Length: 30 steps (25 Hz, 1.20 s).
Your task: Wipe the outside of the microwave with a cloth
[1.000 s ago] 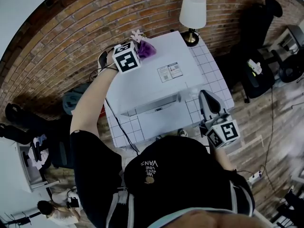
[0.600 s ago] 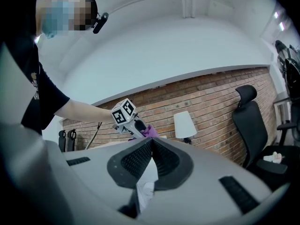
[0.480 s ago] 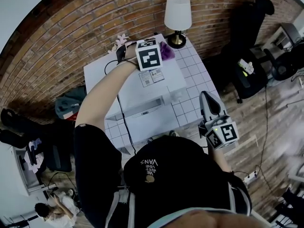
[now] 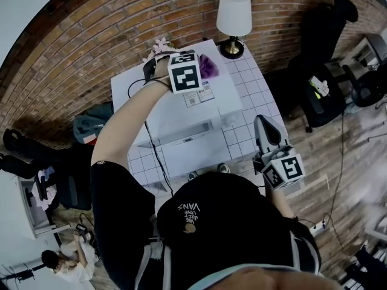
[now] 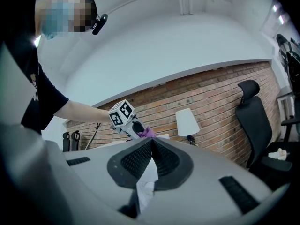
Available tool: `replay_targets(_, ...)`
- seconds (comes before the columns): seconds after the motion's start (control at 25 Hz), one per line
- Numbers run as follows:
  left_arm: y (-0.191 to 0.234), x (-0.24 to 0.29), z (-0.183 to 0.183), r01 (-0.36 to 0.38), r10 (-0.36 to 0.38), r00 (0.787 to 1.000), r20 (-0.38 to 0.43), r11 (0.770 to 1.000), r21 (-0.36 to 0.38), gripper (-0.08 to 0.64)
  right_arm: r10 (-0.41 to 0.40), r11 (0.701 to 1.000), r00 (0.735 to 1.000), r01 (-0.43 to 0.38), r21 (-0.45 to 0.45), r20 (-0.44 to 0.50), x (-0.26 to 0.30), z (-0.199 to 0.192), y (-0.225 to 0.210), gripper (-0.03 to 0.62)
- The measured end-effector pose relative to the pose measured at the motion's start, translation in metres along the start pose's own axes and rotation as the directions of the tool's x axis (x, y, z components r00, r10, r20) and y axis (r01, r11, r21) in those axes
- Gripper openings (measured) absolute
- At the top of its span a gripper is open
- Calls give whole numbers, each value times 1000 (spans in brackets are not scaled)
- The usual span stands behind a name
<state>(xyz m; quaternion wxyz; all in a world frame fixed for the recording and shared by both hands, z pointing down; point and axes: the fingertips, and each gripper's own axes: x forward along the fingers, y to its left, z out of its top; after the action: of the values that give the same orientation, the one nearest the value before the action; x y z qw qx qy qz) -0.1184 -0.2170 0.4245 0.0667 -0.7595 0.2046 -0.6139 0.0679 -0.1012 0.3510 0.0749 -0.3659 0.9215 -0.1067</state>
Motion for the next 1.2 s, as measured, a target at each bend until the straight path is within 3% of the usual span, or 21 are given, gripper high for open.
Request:
replay_targets(0.44,-48,-51,-131,-34,24,995,-93,994,-108,143,139,990,989,-140,-11,-47,42,-22,66,-2)
replay_targets(0.76,-94,-91,-224,-68,37,989,-146,974,-216,143,223,974,971,-226,-25,-80,66,-39,120,-3)
replay_targets(1.0,-116,-110,-266,-88,46,987,-157,958,-272,143,270,961,958,-274,-23,-100,80,-50,153,-2)
replay_targets(1.2,-122,-117,-277,-96,55,986,-156,959,-268,143,280,958,955,-284,-28,-101,83,-51,166,-2)
